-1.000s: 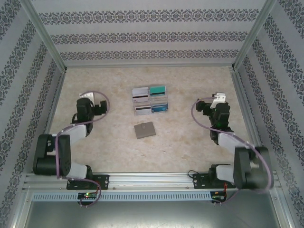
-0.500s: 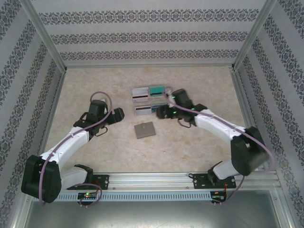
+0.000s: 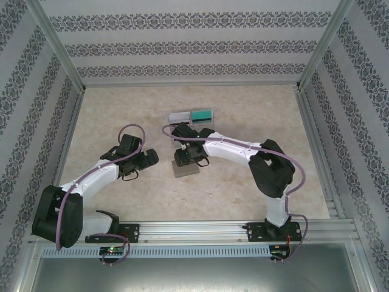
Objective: Put the credit cards into the card holder
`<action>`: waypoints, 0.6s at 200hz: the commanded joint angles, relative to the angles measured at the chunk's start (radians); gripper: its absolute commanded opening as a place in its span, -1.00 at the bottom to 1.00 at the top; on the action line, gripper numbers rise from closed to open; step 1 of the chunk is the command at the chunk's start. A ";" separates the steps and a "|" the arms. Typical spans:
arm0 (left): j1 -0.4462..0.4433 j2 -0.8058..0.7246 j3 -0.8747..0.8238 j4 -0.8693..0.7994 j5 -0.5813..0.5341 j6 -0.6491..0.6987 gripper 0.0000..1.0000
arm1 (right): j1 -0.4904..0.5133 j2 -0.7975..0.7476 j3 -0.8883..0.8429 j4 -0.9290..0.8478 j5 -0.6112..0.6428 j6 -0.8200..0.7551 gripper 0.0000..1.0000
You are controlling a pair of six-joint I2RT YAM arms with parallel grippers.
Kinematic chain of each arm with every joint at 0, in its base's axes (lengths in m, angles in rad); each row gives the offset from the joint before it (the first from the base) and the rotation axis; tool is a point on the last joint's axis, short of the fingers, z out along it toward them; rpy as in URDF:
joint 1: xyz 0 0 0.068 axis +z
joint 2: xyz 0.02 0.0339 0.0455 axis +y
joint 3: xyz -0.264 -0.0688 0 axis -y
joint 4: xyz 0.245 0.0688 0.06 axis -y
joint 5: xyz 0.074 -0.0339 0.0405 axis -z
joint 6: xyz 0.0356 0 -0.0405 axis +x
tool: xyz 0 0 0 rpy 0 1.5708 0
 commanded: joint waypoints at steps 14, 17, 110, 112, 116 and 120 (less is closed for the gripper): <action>-0.002 -0.026 0.014 -0.017 -0.030 0.032 0.98 | 0.011 0.083 0.082 -0.103 0.060 0.016 -0.05; -0.001 -0.030 0.013 -0.014 -0.028 0.032 0.98 | 0.011 0.088 0.088 -0.111 0.061 0.016 -0.05; -0.003 -0.047 -0.004 0.028 -0.018 0.036 0.98 | 0.010 0.158 0.126 -0.147 0.066 0.053 -0.65; -0.002 -0.048 -0.004 0.028 -0.020 0.037 0.98 | 0.007 0.153 0.123 -0.144 0.065 0.055 -0.67; -0.004 -0.051 -0.004 0.028 -0.020 0.039 0.98 | 0.004 0.144 0.115 -0.137 0.064 0.058 -0.70; -0.003 -0.054 -0.004 0.030 -0.019 0.040 0.98 | 0.001 0.134 0.108 -0.130 0.063 0.060 -0.74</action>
